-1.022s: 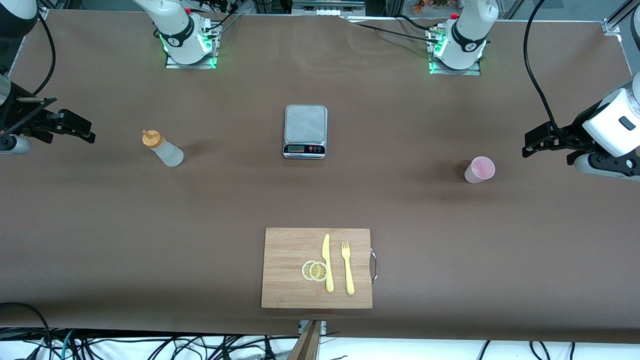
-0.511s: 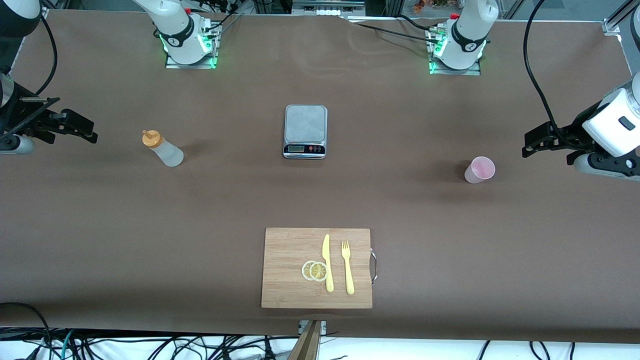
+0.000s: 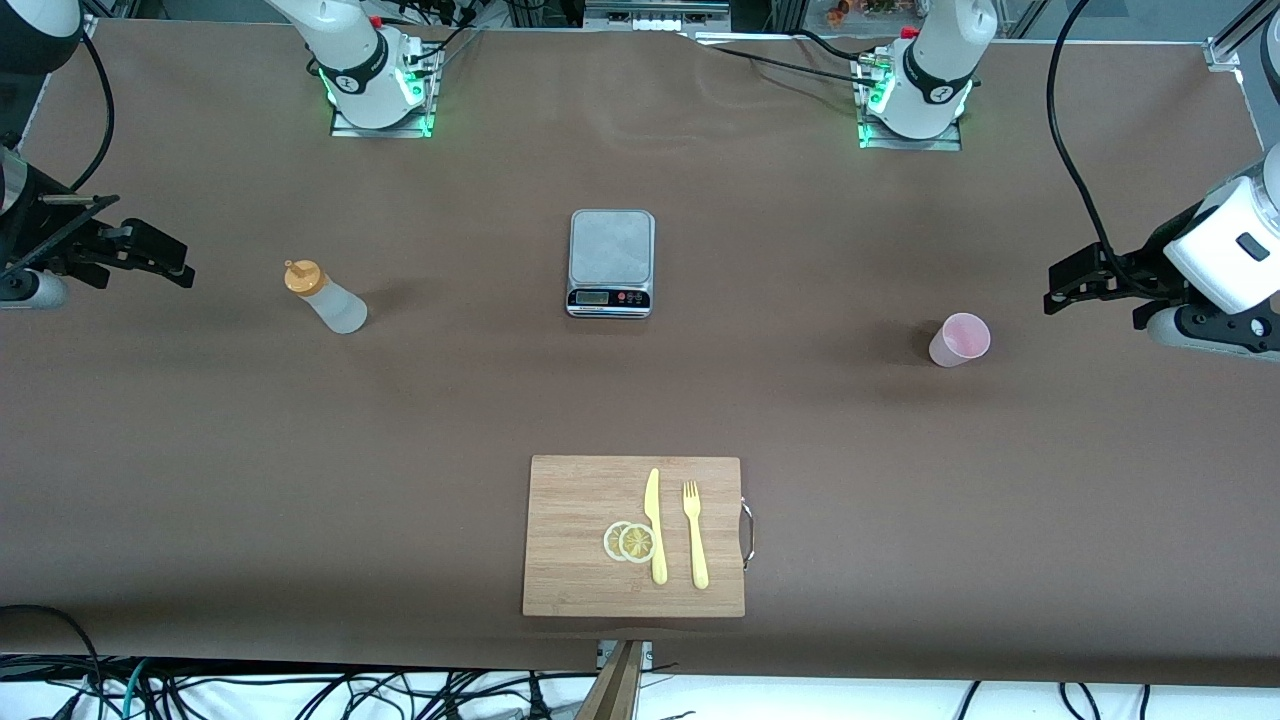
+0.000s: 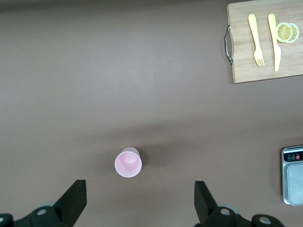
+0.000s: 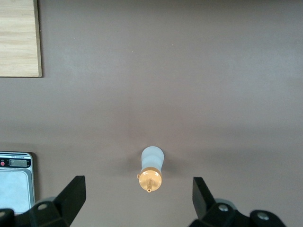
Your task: Add sauce to pink cup with both arms
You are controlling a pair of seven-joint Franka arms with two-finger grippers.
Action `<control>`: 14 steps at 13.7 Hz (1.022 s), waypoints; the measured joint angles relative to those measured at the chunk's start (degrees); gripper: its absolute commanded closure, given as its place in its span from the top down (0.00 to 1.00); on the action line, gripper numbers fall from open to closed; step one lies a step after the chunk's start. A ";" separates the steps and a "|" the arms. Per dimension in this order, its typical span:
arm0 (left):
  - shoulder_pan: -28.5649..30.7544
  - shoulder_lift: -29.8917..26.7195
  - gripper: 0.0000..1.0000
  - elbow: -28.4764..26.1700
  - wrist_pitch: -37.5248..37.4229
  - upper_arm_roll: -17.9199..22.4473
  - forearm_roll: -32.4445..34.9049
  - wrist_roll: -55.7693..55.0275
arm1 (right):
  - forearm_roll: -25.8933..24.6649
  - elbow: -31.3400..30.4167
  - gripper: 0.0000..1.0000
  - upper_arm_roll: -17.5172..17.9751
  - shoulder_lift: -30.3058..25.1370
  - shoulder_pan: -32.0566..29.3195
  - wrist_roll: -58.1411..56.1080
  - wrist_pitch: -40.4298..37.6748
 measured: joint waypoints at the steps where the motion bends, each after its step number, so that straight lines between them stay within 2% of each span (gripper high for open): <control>1: -0.02 -0.04 1.00 0.12 0.00 0.00 0.00 0.00 | -0.01 0.18 1.00 -0.12 -0.06 -0.05 -0.01 0.06; 10: -0.03 -0.53 1.00 0.23 -0.72 0.00 0.00 0.00 | -1.15 2.02 1.00 0.03 -1.37 0.01 -0.05 -0.88; 14: -0.13 -0.55 1.00 0.22 -0.75 0.00 0.00 0.00 | -1.16 4.58 1.00 0.07 -2.21 0.02 -0.06 -4.30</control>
